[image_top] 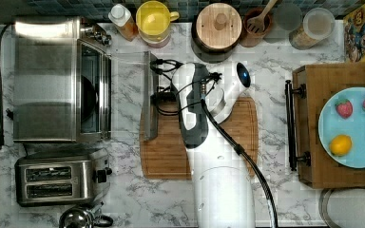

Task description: Close the oven.

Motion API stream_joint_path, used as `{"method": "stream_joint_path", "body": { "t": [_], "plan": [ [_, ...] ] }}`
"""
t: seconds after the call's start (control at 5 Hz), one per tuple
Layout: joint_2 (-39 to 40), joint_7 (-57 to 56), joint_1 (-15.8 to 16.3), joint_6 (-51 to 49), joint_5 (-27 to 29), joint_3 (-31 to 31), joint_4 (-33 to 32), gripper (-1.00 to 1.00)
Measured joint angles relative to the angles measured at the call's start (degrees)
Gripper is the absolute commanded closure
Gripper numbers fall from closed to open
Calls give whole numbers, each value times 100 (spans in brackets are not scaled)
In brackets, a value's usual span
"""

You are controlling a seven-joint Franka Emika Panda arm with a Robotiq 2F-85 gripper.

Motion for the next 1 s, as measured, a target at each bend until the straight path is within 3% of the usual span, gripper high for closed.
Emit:
{"method": "stream_joint_path", "body": {
  "t": [0.4, 0.6, 0.8, 1.0],
  "plan": [
    [-688, 95, 96, 59, -8, 193, -229, 100],
    [-1027, 638, 350, 269, -515, 346, -201, 100],
    [-1230, 1679, 770, 585, -1777, 450, -45, 100],
    [-1280, 2786, 1400, 674, -2694, 373, 229, 100]
  ]
}}
